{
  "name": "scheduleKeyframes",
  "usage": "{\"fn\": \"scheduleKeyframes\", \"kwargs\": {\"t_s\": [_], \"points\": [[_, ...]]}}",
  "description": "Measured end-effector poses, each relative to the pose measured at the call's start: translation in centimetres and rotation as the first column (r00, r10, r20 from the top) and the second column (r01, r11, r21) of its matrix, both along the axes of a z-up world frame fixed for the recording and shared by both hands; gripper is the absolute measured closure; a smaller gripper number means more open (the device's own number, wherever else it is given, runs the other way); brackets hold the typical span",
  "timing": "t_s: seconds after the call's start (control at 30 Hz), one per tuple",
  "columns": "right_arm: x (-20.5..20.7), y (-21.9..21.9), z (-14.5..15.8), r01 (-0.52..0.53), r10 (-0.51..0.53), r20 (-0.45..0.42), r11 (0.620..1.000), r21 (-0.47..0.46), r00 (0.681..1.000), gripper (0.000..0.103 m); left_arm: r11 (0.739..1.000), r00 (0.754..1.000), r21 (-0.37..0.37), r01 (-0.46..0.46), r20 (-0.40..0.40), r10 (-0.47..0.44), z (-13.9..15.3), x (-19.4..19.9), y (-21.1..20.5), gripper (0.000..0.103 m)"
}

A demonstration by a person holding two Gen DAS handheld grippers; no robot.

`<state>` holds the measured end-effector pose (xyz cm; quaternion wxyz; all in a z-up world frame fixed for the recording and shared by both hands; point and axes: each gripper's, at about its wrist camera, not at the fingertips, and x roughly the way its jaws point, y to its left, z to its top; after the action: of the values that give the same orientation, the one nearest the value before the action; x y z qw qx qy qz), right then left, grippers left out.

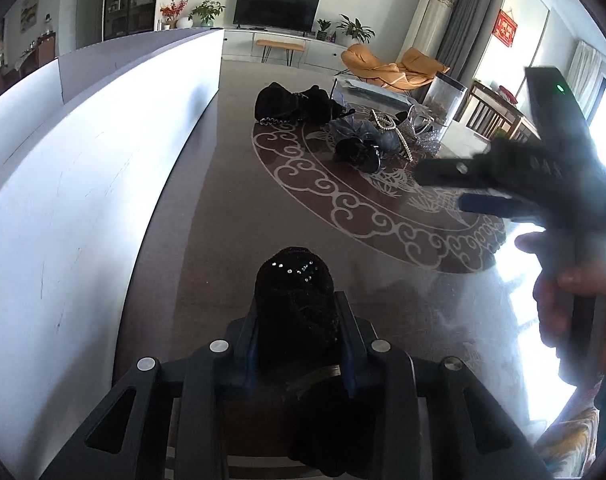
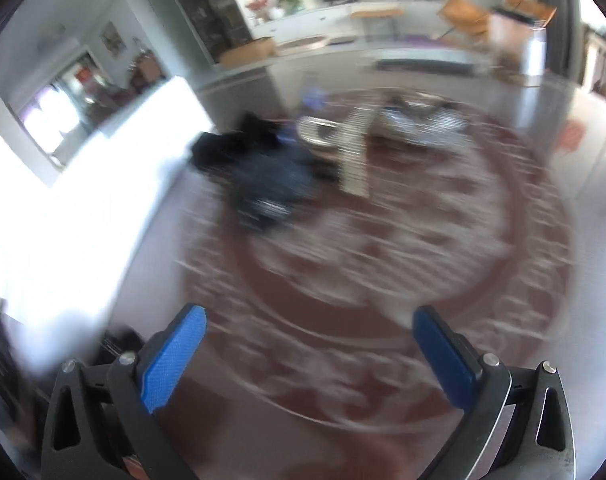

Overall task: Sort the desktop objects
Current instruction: 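Grasp the black mesh bow with the right gripper while the left gripper holds the hat, then hold the black hat and black mesh bow above the table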

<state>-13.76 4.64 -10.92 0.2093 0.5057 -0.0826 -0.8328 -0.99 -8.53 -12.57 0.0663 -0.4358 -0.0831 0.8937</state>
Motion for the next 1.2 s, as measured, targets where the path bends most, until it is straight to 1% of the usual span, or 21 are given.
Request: {"fn": "scheduleKeyframes", "kwargs": {"t_s": [0.03,0.1,0.2,0.27,0.3,0.37,0.4,0.43,0.53,0.57,0.63,0.73,0.83,0.93,1.0,1.03,1.1,1.13,1.17,1.2], "points": [[-0.8,-0.9,-0.2,-0.003,0.003,0.02,1.0,-0.006,1.0,0.0,1.0,1.0,0.0,-0.001,-0.002,0.001,0.0,0.1,0.0,0.072],[-2.7,-3.0,-0.6,0.025,-0.026,0.043,0.999,0.03,0.999,0.0,1.0,1.0,-0.003,0.003,-0.002,-0.003,0.0,0.2,0.0,0.072],[-5.2,-5.1,-0.9,0.092,-0.095,0.032,0.992,0.091,0.995,0.0,1.0,1.0,-0.003,0.004,-0.006,-0.004,0.0,0.6,0.0,0.072],[-6.1,-6.1,-1.2,0.104,-0.107,0.028,0.989,0.107,0.994,0.0,1.0,1.0,-0.004,0.004,-0.01,-0.004,0.0,0.7,0.0,0.072],[-6.3,-6.6,-1.4,0.1,-0.103,0.014,0.986,0.136,0.995,0.0,1.0,1.0,-0.004,0.004,-0.011,-0.004,0.0,0.6,0.0,0.072],[-6.0,-7.4,-1.1,0.101,-0.093,-0.048,0.967,0.234,0.995,0.021,1.0,1.0,-0.003,0.007,-0.009,-0.007,0.0,0.6,0.0,0.072],[-5.7,-7.3,-1.0,0.097,-0.081,-0.074,0.964,0.246,0.994,0.04,1.0,1.0,-0.004,0.01,-0.009,-0.01,-0.1,0.6,0.0,0.072],[-5.6,-6.7,-1.3,0.088,-0.071,-0.079,0.968,0.234,0.994,0.044,1.0,1.0,-0.003,0.012,-0.009,-0.012,-0.1,0.5,-0.1,0.072],[-3.8,-5.0,-1.3,0.055,-0.03,-0.11,0.97,0.236,0.993,0.046,1.0,1.0,-0.005,0.018,-0.01,-0.018,-0.1,0.6,0.0,0.072],[-2.8,-4.1,-1.3,0.036,-0.008,-0.119,0.973,0.23,0.993,0.046,1.0,1.0,-0.005,0.022,-0.009,-0.022,-0.1,0.7,0.1,0.072],[-0.9,-2.3,-1.5,0.014,0.024,-0.143,0.967,0.255,0.989,0.046,0.999,0.999,-0.003,0.032,-0.005,-0.032,-0.1,0.8,0.4,0.072],[3.6,2.0,-1.3,-0.008,0.053,-0.174,0.967,0.253,0.983,0.046,0.999,0.999,0.0,0.05,-0.001,-0.05,0.0,0.8,1.2,0.072],[8.3,7.6,-1.5,0.02,0.038,-0.202,0.96,0.279,0.979,0.046,0.996,0.996,-0.006,0.087,0.002,-0.087,0.1,0.6,3.0,0.072],[10.1,12.1,-1.7,0.075,-0.016,-0.211,0.959,0.273,0.977,0.045,0.992,0.992,-0.029,0.125,-0.004,-0.126,0.0,-1.0,5.2,0.072],[9.9,14.3,-1.8,0.101,-0.05,-0.2,0.961,0.257,0.979,0.041,0.991,0.992,-0.051,0.124,-0.005,-0.125,0.1,-2.1,6.2,0.064],[10.2,14.7,-1.9,0.106,-0.054,-0.196,0.958,0.267,0.979,0.031,0.99,0.993,-0.068,0.121,-0.004,-0.122,0.1,-2.6,6.7,0.062],[10.0,14.8,-2.2,0.096,-0.042,-0.186,0.952,0.292,0.982,0.019,0.987,0.992,-0.105,0.124,-0.005,-0.126,-0.1,-3.7,7.5,0.049],[9.6,14.5,-2.2,0.091,-0.032,-0.192,0.948,0.304,0.981,0.018,0.984,0.991,-0.126,0.129,-0.004,-0.131,-0.2,-4.0,7.8,0.046],[9.7,14.4,-2.4,0.086,-0.022,-0.202,0.945,0.314,0.979,0.017,0.981,0.991,-0.146,0.129,-0.002,-0.131,-0.2,-3.9,8.1,0.036],[9.7,14.3,-2.5,0.083,-0.019,-0.204,0.947,0.309,0.979,0.014,0.977,0.992,-0.173,0.124,0.005,-0.125,-0.3,-3.9,8.4,0.024]]}}
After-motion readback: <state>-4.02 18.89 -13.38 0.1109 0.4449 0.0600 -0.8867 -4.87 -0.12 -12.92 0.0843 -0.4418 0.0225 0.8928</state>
